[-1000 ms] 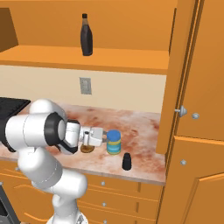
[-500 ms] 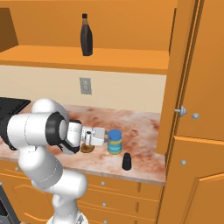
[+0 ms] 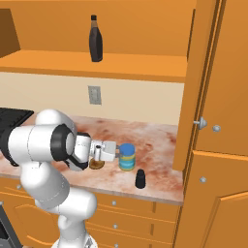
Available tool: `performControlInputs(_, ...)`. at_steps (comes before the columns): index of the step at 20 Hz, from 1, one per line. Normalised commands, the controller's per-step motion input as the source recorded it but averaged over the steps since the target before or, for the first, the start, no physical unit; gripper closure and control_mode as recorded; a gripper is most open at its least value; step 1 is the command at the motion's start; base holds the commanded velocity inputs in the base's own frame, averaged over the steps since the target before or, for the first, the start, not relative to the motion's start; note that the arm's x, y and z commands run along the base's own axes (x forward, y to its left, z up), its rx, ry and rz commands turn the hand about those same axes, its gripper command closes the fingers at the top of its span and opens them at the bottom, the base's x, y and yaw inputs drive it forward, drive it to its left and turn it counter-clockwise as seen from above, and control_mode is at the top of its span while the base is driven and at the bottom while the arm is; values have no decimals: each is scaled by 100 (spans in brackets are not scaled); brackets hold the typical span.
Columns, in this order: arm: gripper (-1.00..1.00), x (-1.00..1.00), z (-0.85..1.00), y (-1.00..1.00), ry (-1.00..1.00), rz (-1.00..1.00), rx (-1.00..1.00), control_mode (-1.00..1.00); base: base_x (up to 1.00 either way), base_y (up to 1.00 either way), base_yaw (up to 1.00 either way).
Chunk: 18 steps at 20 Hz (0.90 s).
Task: There are various items on the counter. Only move the condiments/shakers into the cabinet.
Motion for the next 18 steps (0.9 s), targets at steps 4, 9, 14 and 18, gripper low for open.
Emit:
performControlInputs(4, 100, -13, 27, 8, -8, 0, 0, -100, 0, 0, 0)
performControlInputs(9, 100, -29, 94, 42, -19, 6, -9, -100, 0, 0, 0)
performControlInputs(14, 100, -22, 100, 59, -16, 17, -13, -100, 0, 0, 0)
performControlInputs(18, 100, -26, 100, 68, -5, 20, -12, -100, 0, 0, 0)
